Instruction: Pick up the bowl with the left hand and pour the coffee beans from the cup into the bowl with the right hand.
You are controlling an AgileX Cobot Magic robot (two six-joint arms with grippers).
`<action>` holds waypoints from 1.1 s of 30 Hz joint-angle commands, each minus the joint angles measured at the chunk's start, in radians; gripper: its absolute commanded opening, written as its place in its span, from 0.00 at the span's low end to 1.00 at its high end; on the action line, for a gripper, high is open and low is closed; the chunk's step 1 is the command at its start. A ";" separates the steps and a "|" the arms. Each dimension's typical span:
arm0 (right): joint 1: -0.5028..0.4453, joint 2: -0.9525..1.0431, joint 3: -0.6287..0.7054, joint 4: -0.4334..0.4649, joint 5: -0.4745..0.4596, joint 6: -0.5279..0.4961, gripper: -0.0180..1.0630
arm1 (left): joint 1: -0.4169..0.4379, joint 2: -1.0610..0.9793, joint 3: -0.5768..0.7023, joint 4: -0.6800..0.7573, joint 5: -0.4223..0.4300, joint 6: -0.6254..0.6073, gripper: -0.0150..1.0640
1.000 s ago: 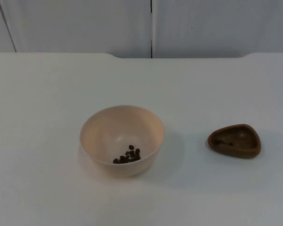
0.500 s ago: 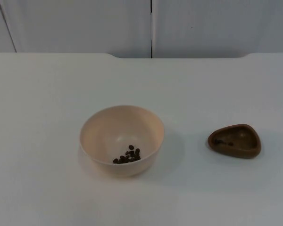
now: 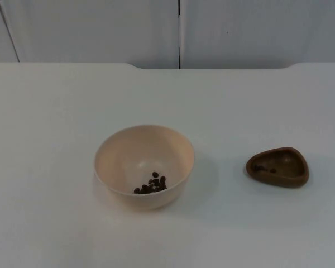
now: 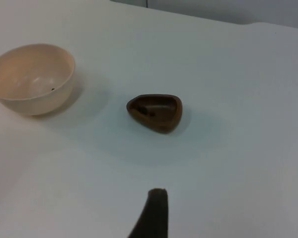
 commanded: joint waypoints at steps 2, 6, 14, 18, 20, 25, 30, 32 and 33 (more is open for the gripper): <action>-0.001 -0.004 0.002 0.001 -0.003 0.001 0.71 | 0.002 -0.003 0.004 0.024 -0.004 -0.036 0.91; -0.001 -0.004 0.002 0.001 -0.003 0.003 0.71 | 0.002 -0.003 0.004 0.024 -0.004 -0.036 0.91; -0.001 -0.004 0.002 0.001 -0.003 0.003 0.71 | 0.002 -0.003 0.008 0.016 -0.009 -0.026 0.91; -0.001 -0.004 0.002 -0.001 -0.003 0.003 0.71 | 0.002 -0.003 0.008 -0.001 -0.009 0.004 0.91; -0.001 -0.004 0.002 -0.001 -0.003 0.003 0.71 | 0.002 -0.003 0.008 0.001 -0.010 0.001 0.91; -0.001 -0.004 0.002 -0.001 -0.003 0.003 0.71 | 0.002 -0.003 0.008 0.001 -0.010 0.000 0.91; -0.001 -0.004 0.002 -0.001 -0.003 0.003 0.71 | 0.002 -0.003 0.011 -0.001 -0.026 -0.002 0.91; -0.001 -0.004 0.002 -0.001 -0.003 0.003 0.71 | 0.002 -0.003 0.011 -0.003 -0.026 -0.002 0.91; -0.001 -0.004 0.002 -0.001 -0.003 0.003 0.71 | 0.002 -0.003 0.011 -0.003 -0.026 -0.002 0.91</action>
